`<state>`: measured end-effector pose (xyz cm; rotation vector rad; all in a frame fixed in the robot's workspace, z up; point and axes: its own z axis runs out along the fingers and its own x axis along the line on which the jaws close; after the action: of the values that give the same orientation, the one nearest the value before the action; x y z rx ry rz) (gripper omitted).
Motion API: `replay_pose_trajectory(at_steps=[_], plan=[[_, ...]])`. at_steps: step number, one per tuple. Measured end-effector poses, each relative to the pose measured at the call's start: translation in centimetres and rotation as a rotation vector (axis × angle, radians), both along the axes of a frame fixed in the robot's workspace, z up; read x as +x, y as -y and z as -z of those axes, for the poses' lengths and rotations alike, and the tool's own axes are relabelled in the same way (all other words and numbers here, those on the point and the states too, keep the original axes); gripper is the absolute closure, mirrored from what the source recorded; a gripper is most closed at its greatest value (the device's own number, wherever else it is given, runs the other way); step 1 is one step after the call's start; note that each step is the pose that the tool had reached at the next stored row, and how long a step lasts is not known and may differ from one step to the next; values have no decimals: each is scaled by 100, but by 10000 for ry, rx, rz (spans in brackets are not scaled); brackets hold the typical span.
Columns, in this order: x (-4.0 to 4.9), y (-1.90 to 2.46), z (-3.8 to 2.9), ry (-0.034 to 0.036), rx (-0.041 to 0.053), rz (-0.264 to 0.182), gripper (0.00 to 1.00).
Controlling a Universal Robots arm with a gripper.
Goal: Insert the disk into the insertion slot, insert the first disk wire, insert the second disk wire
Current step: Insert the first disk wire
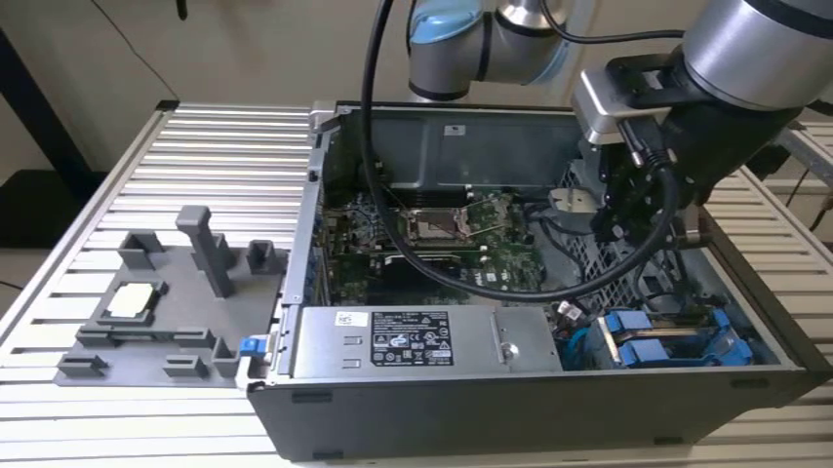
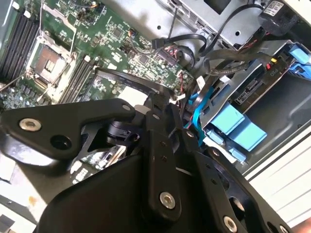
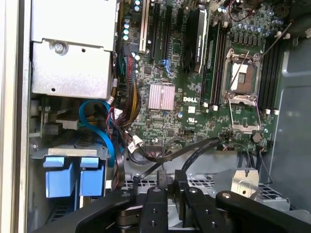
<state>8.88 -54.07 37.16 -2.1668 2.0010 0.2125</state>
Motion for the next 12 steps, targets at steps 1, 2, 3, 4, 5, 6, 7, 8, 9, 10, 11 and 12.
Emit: replay_pose_trajectory(at_steps=[1,2,3,4,5,6,7,8,9,10,11,12], plan=[[-1,0,0,0,1,0,76],[-1,0,1,0,1,0,83],[-2,0,1,0,0,0,83],[-3,0,1,0,1,0,83],[-4,0,1,0,0,0,84],[-4,0,1,0,0,0,84],[-5,0,1,0,0,0,84],[-6,0,2,0,0,0,84],[-7,0,2,0,0,0,84],[-7,0,3,0,1,0,84],[-7,-1,4,-1,-11,0,84],[-6,-1,5,0,-70,0,84]])
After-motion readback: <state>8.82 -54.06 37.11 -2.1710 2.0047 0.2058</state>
